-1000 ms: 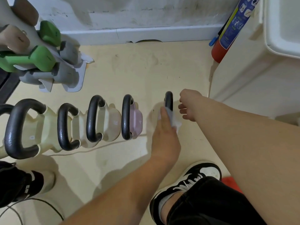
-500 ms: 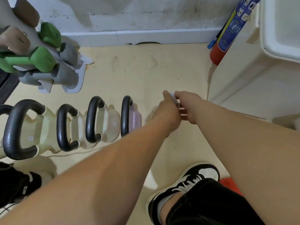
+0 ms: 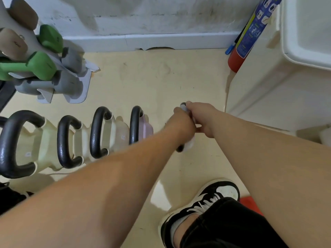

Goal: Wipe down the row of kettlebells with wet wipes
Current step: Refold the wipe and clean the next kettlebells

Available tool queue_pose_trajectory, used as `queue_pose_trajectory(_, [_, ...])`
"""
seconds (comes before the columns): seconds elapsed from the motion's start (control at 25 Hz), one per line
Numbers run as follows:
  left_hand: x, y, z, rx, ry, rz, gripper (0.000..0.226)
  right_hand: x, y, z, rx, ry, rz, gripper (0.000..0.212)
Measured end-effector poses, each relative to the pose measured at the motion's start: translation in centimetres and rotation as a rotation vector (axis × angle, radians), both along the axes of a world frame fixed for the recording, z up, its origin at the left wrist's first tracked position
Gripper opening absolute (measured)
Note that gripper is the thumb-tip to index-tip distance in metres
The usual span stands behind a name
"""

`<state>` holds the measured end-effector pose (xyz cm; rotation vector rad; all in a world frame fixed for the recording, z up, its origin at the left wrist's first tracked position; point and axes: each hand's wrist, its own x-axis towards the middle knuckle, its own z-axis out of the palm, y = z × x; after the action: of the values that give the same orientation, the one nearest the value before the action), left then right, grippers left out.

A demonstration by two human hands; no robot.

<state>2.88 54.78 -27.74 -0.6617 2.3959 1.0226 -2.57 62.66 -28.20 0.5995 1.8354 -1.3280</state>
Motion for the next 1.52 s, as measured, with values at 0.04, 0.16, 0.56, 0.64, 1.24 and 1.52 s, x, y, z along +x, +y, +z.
queue_pose_trajectory(0.04, [-1.1,-0.3,0.0,0.045,-0.054,-0.03,0.041,0.0,0.0,0.1,-0.007,0.003,0.01,0.028])
queue_pose_trajectory(0.16, [0.1,-0.5,-1.8,0.097,0.015,-0.099,0.024,-0.4,-0.1,0.1,0.004,0.011,0.035,0.028])
queue_pose_trajectory(0.56, [7.1,2.5,-1.3,0.15,0.234,0.227,0.064,-0.5,-0.2,0.2,-0.018,-0.007,0.094,0.038])
queue_pose_trajectory(0.64, [2.8,1.2,-1.5,0.085,0.114,0.211,0.053,-0.4,0.1,-0.2,-0.027,-0.016,0.006,0.035])
queue_pose_trajectory(1.24, [-0.6,0.1,-0.5,-0.503,0.016,-0.387,0.048,-0.6,1.1,-0.2,-0.004,-0.144,-0.303,0.032])
queue_pose_trajectory(1.52, [-1.0,-0.6,-0.7,-0.11,0.054,-0.07,0.036,-0.4,0.6,0.3,0.021,-0.105,-0.258,0.036])
